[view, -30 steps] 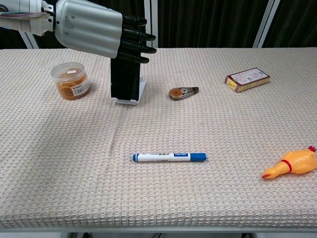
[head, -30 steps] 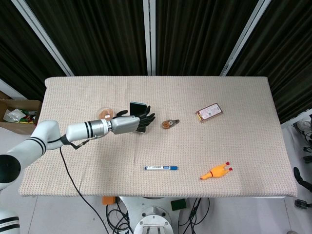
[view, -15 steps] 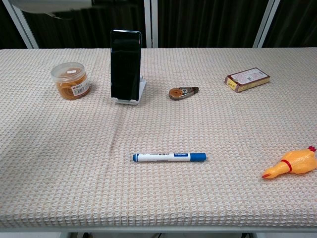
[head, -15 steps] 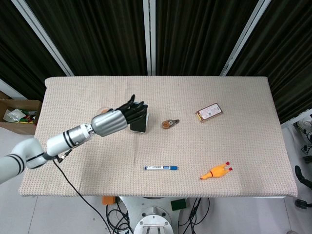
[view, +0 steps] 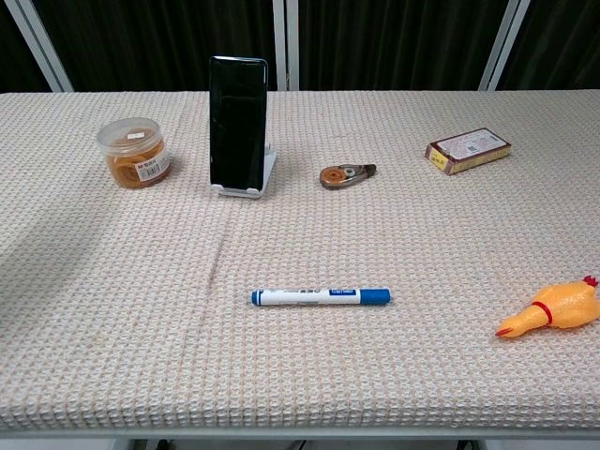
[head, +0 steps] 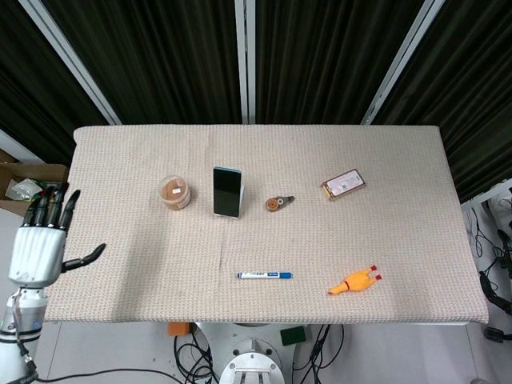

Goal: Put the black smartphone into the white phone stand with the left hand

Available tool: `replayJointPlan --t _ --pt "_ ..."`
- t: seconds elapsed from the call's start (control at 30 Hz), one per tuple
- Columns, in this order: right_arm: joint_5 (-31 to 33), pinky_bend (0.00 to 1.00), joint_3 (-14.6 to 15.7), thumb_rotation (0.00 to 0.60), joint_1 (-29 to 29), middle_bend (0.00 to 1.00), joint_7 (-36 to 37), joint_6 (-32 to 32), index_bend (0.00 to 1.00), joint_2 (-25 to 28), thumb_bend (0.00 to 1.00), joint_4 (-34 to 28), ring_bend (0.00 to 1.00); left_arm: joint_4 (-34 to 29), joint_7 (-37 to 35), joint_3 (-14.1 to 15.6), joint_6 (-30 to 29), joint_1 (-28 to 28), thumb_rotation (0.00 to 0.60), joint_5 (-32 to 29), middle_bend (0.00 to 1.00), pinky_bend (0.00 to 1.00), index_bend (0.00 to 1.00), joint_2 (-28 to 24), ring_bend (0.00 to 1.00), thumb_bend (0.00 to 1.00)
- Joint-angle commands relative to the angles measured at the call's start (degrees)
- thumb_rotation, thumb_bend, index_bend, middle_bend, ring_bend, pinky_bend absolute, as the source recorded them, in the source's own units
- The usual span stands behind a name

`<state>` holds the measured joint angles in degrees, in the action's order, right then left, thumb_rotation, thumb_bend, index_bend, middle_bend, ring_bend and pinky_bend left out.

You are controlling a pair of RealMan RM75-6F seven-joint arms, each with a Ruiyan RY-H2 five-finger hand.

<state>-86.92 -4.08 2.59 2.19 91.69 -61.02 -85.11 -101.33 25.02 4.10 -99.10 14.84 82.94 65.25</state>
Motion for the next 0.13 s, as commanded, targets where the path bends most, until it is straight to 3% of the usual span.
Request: replayJointPlan --t 0.03,0.13 --pt "-0.53 0.00 0.37 0.600 -0.06 0.00 -0.52 -0.06 0.00 -0.24 0.34 0.08 0.00 10.43 -8.73 5.09 -0.70 -6.59 0.000 -0.82 0.00 0.18 0.04 4.04 0.00 0.09" --pt "-1.02 0.00 0.66 0.600 -0.07 0.00 -1.13 0.02 0.00 -0.23 0.34 -0.15 0.00 15.35 -11.66 5.88 -0.88 -8.05 0.000 1.90 0.00 0.18 0.04 5.82 0.00 0.09"
